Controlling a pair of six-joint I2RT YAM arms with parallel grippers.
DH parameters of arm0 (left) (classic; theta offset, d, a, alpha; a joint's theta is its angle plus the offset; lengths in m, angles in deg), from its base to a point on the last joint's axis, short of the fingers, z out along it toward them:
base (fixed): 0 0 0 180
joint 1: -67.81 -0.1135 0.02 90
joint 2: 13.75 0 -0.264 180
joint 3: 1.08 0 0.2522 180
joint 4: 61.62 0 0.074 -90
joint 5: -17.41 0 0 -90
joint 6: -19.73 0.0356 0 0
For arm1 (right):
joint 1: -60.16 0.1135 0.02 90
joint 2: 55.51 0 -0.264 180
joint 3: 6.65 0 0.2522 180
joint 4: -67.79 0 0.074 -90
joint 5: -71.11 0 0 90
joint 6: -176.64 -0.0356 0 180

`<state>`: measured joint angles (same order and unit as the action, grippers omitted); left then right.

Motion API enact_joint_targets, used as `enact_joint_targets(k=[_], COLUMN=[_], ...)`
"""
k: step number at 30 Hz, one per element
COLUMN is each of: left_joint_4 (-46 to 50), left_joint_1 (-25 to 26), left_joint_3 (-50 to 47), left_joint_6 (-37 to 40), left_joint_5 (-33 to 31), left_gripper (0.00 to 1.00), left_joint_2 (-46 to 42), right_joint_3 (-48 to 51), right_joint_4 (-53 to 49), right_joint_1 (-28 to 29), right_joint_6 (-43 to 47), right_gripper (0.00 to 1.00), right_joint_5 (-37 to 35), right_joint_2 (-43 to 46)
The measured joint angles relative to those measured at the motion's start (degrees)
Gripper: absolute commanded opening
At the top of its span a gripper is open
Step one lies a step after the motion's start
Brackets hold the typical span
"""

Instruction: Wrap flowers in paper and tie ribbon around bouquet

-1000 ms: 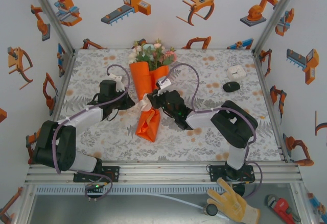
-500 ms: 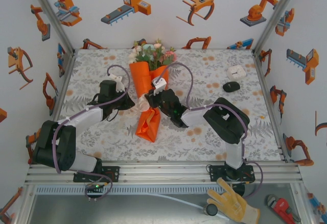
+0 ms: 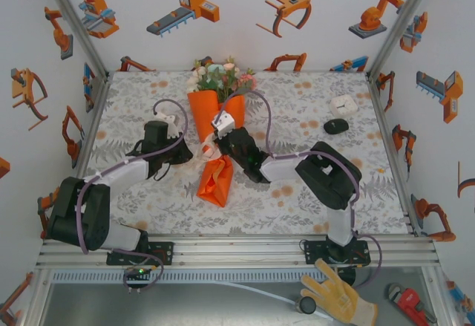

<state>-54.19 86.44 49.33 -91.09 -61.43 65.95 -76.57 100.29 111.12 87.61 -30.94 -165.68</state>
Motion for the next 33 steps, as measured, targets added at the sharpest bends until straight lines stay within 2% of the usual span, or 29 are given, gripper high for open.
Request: enact_joint_targets(k=[3,7,10,15,18,21,24,27,29,33], left_joint_4=[0.63,0.87,0.04,-1.01,-1.51,-1.09,0.87,4.22,6.58,13.64], left_joint_1=[-0.31,-0.31,-0.31,-0.09,0.13,-0.39,-1.99,-3.91,-5.49,-7.15], left_joint_3=[-0.68,-0.63,0.15,6.45,8.76,8.79,8.79,8.87,9.11,10.71], left_joint_6=[0.17,0.94,2.05,4.61,7.21,9.38,9.64,8.81,7.98,6.80], left_joint_5=[-0.04,-0.13,2.21,11.15,11.74,8.76,2.99,-2.12,-3.32,-7.91], left_gripper=[0.51,0.57,0.60,0.69,0.72,0.74,0.80,0.84,0.87,0.89], left_joint_2=[-3.37,-10.21,-12.87,-6.91,-4.04,-4.31,-5.86,-7.89,-8.28,-5.84], right_joint_3=[1.81,3.69,4.35,5.05,5.70,6.62,7.17,7.21,7.21,7.26], right_joint_4=[0.66,1.18,1.33,1.60,1.60,1.49,0.66,0.39,0.20,-0.20], right_joint_1=[0.26,0.26,0.31,0.39,0.46,0.52,0.52,0.52,0.52,0.50], right_joint_6=[0.61,0.57,0.44,0.37,0.42,0.48,0.61,0.61,0.59,0.59], right_gripper=[0.00,0.00,0.00,0.00,0.00,0.00,0.00,0.00,0.00,0.00], right_joint_5=[0.24,1.55,3.17,5.38,5.68,5.86,5.86,5.84,5.84,5.86], right_joint_2=[2.10,3.93,4.55,4.90,5.42,6.38,7.80,8.79,9.05,9.05])
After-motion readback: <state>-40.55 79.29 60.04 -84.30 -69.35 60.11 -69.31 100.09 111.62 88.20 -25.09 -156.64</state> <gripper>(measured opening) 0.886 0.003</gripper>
